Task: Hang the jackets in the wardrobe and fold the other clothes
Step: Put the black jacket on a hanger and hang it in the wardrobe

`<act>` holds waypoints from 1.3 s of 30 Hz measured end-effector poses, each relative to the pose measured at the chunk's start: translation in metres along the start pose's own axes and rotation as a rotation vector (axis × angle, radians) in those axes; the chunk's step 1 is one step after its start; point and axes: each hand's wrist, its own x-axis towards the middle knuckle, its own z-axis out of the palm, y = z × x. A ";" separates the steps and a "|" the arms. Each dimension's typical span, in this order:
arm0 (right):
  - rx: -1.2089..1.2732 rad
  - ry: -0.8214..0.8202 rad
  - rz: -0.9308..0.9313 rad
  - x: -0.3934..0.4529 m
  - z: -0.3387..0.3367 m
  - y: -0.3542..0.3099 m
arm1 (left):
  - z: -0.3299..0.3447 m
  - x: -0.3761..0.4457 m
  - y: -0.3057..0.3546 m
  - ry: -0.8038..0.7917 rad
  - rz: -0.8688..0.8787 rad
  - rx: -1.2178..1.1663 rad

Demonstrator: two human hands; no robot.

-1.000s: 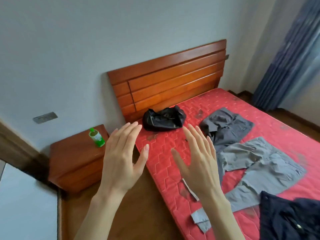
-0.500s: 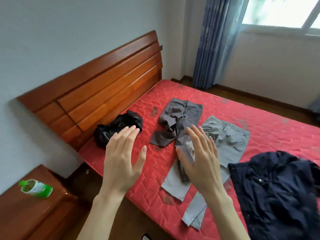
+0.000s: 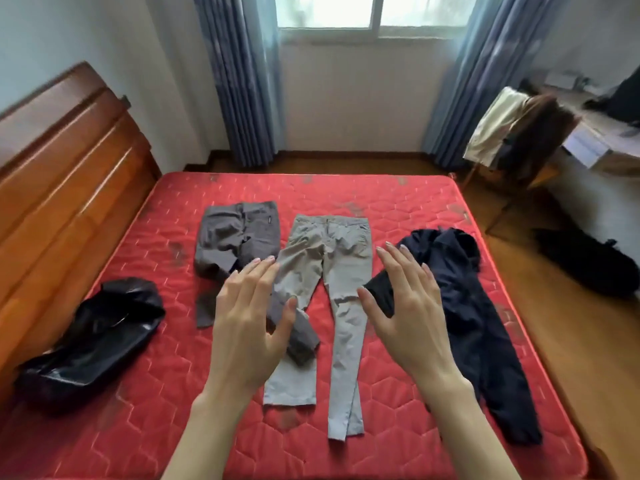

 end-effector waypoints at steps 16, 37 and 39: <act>-0.050 0.118 0.336 0.034 -0.072 0.237 | 0.202 0.114 0.120 -0.182 0.087 -0.100; -0.118 -0.040 0.434 0.092 0.034 0.541 | 0.582 0.192 0.176 -0.307 0.070 -0.273; -0.135 -0.048 0.453 0.097 0.062 0.575 | 0.629 0.187 0.170 -0.332 0.065 -0.275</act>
